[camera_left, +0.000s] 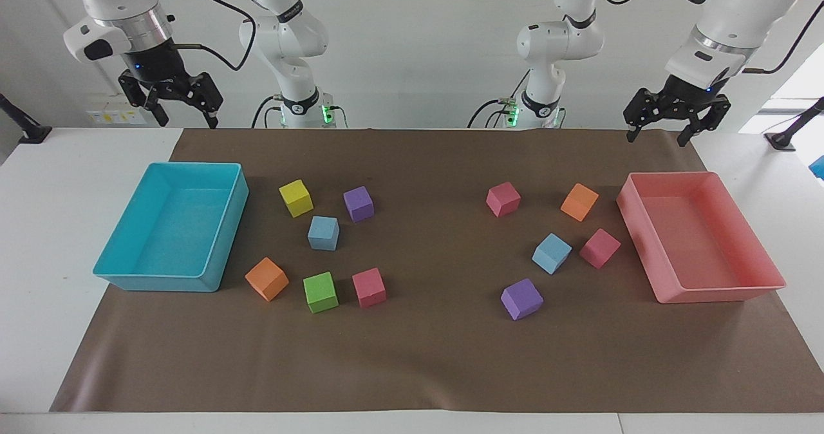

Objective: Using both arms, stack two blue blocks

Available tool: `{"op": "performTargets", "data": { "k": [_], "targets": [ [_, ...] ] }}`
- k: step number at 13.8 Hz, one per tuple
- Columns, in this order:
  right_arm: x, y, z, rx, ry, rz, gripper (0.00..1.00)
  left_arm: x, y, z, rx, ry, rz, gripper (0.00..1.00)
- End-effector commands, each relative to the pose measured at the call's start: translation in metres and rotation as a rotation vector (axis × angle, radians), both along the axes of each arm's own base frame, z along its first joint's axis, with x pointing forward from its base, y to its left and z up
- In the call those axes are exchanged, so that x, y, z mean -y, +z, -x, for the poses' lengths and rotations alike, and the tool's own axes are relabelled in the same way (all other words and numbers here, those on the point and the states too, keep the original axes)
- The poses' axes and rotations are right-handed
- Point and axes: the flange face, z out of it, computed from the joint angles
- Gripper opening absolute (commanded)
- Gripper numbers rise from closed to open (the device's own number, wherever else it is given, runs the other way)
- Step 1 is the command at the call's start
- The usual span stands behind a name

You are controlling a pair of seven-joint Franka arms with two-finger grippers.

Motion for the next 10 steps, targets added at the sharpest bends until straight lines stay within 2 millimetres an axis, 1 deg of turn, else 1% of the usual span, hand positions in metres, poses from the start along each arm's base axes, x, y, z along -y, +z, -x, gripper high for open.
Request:
{"op": "performTargets", "data": {
  "k": [1,3,10],
  "targets": [
    [-0.0003,-0.0007,0.0017,0.005,-0.01,-0.01,1.0,0.0051,0.0042,-0.0048,0.003,-0.016,0.016,1.0],
    [-0.0003,0.0,0.0017,0.006,-0.01,-0.01,1.0,0.0099,0.0043,-0.0025,-0.005,-0.022,0.014,1.0],
    [-0.0003,0.0,0.0017,0.006,-0.01,-0.01,1.0,0.0106,0.0044,0.0003,-0.018,-0.024,0.013,1.0]
  ]
}}
